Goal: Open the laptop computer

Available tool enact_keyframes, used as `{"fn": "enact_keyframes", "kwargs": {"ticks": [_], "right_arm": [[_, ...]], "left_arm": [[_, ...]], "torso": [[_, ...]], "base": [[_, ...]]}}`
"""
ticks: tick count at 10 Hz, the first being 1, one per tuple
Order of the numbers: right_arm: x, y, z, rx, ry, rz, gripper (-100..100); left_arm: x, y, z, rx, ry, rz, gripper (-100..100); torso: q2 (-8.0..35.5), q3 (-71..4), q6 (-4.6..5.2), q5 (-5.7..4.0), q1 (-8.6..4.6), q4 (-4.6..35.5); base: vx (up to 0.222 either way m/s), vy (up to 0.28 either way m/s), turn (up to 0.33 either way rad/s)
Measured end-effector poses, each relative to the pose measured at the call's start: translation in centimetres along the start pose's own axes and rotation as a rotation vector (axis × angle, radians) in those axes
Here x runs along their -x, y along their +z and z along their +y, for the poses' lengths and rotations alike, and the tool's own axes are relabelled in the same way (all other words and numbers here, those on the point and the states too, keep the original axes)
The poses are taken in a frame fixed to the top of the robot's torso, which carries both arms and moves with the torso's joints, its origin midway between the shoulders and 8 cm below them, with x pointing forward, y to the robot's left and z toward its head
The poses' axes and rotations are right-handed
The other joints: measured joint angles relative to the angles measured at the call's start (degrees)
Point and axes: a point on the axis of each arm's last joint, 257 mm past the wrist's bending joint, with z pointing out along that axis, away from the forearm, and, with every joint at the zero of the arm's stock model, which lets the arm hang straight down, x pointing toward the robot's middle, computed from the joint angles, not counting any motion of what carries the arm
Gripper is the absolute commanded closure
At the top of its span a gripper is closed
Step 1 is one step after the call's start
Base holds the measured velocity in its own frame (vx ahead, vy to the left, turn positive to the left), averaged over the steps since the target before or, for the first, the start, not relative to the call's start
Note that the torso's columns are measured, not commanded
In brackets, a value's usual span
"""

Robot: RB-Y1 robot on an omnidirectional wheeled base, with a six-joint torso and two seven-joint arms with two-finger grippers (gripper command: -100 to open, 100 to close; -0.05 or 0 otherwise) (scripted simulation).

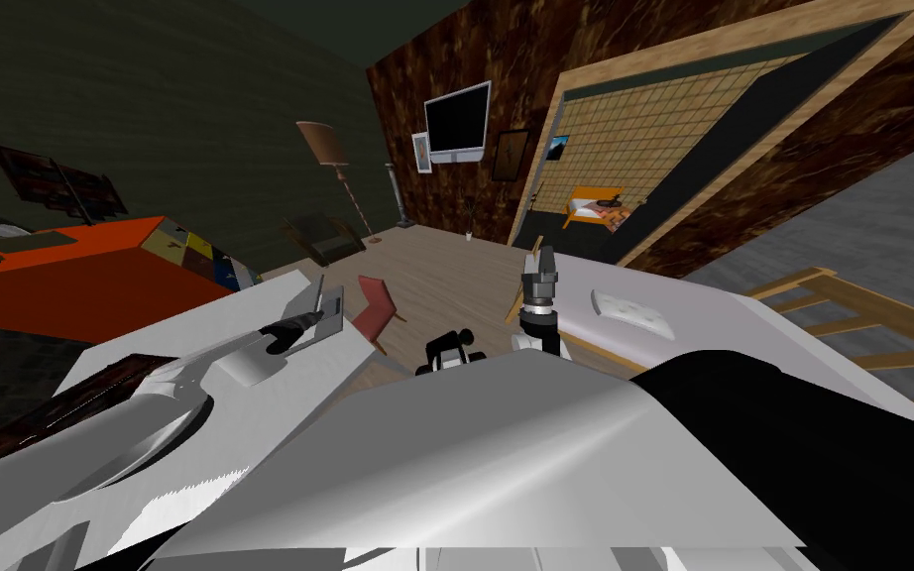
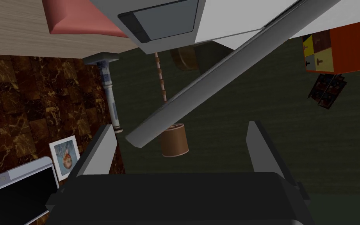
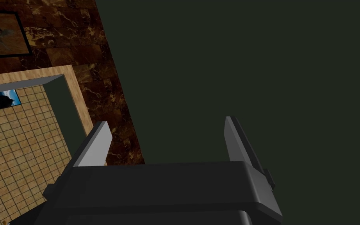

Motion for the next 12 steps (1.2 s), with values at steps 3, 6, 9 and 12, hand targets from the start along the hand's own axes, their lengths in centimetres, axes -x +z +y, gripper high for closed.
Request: {"fn": "enact_keyframes", "kwargs": {"ticks": [3,6,9,12], "right_arm": [[0.0,0.0,0.0,0.000,0.000,0.000,0],[0.0,0.0,0.0,0.000,0.000,0.000,0],[0.0,0.0,0.0,0.000,0.000,0.000,0],[0.0,0.0,0.0,0.000,0.000,0.000,0]], "left_arm": [[2.1,-1.2,-0.3,-0.008,0.011,-0.007,-100],[3.8,-2.6,-0.6,-0.015,0.022,-0.009,-100],[4.3,-3.0,-0.7,-0.016,0.026,-0.008,0],[4.3,-3.0,-0.7,-0.016,0.026,-0.008,0]], "torso": [[0.0,0.0,0.03,-0.18,-0.47,0.0],[-0.1,-0.1,0.05,-0.14,-0.38,0.0],[0.0,0.0,0.04,-0.12,-0.33,0.0],[-0.1,0.0,0.04,-0.14,-0.37,0.0]], "base": [[0.020,0.001,0.038],[0.028,-0.008,0.035],[0.002,-0.002,0.005],[0.000,0.000,0.000]]}}
